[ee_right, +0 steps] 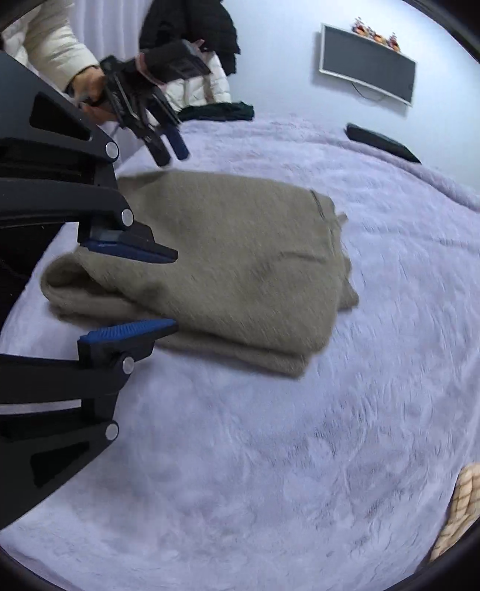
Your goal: Fold small clothes
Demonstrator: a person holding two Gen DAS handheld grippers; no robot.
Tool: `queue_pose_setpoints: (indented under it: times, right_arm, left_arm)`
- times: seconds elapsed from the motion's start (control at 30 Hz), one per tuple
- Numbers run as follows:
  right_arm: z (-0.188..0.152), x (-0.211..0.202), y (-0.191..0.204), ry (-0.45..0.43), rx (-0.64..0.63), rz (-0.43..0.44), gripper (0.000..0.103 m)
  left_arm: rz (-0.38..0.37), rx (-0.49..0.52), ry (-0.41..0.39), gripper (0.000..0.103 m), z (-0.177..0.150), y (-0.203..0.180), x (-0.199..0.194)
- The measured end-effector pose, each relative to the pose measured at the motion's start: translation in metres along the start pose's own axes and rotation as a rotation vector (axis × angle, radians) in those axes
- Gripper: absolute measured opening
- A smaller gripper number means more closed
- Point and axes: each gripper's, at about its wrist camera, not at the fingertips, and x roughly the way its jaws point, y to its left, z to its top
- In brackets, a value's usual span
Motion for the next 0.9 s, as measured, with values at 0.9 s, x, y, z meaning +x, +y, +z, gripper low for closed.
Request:
queue_pose_setpoints:
  times: [0.9]
  right_arm:
    - [-0.069, 0.034, 0.01, 0.041, 0.053, -0.076, 0.02]
  left_arm:
    - [0.135, 0.043, 0.071, 0.063, -0.021, -0.039, 0.016]
